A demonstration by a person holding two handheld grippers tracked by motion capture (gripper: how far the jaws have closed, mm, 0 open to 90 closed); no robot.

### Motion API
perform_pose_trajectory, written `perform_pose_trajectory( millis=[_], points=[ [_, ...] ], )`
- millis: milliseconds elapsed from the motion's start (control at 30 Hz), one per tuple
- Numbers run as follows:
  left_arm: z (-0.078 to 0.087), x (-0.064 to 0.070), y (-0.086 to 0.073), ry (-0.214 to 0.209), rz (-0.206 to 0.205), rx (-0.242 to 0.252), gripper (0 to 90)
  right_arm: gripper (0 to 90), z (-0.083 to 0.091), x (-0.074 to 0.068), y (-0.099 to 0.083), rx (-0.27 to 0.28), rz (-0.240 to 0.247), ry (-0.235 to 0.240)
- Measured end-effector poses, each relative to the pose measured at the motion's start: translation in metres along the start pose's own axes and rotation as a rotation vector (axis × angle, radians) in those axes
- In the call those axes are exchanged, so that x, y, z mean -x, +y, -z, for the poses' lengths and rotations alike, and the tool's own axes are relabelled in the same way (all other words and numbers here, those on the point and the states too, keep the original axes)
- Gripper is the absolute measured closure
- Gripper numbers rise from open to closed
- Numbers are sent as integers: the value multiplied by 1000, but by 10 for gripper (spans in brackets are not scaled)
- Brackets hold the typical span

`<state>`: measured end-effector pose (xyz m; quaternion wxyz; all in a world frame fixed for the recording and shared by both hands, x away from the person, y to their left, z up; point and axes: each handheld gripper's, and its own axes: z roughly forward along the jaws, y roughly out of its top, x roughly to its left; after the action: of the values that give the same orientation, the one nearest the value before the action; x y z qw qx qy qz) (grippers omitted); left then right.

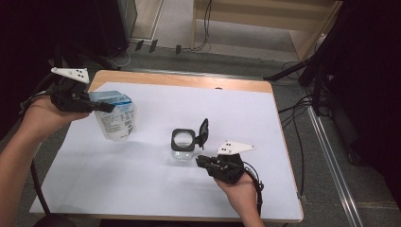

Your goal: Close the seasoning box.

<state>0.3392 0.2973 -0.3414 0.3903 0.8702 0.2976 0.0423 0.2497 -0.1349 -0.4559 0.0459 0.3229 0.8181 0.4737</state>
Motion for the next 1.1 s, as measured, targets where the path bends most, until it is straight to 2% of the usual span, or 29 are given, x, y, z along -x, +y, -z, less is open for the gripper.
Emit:
perform_pose_trajectory(
  millis=[100, 267, 433, 467, 600, 633, 767, 800, 933, 1000, 1100],
  points=[
    [-4, 9, 7, -15, -26, -14, 900, 900, -9, -9, 3, -9, 0, 2],
    [-14, 25, 15, -42, -50, -42, 900, 900, -32, -22, 10, -27, 3, -4],
    [-22, 35, 18, -74, -41, -39, 900, 900, -54, -28, 19, 24, -14, 3],
    [-23, 37, 19, -70, -41, -40, 900, 900, -57, -28, 20, 31, -13, 3],
    [-29, 45, 20, -99, -48, -54, 900, 900, -71, -33, 26, 37, 10, -30],
    [-30, 47, 20, -95, -52, -56, 900, 900, -75, -33, 28, 39, 9, -40],
    [-30, 56, 24, -121, -54, -57, 900, 900, -86, -35, 34, 68, 5, -75],
    [-30, 59, 25, -115, -55, -55, 900, 900, -87, -35, 35, 66, -7, -76],
    [-31, 67, 29, -139, -63, -65, 900, 900, -96, -35, 40, 82, -21, -86],
    [-34, 71, 31, -149, -72, -71, 900, 900, -100, -36, 42, 85, -14, -94],
    [-38, 75, 35, -158, -63, -73, 900, 900, -106, -40, 42, 87, 3, -111]
  ],
)
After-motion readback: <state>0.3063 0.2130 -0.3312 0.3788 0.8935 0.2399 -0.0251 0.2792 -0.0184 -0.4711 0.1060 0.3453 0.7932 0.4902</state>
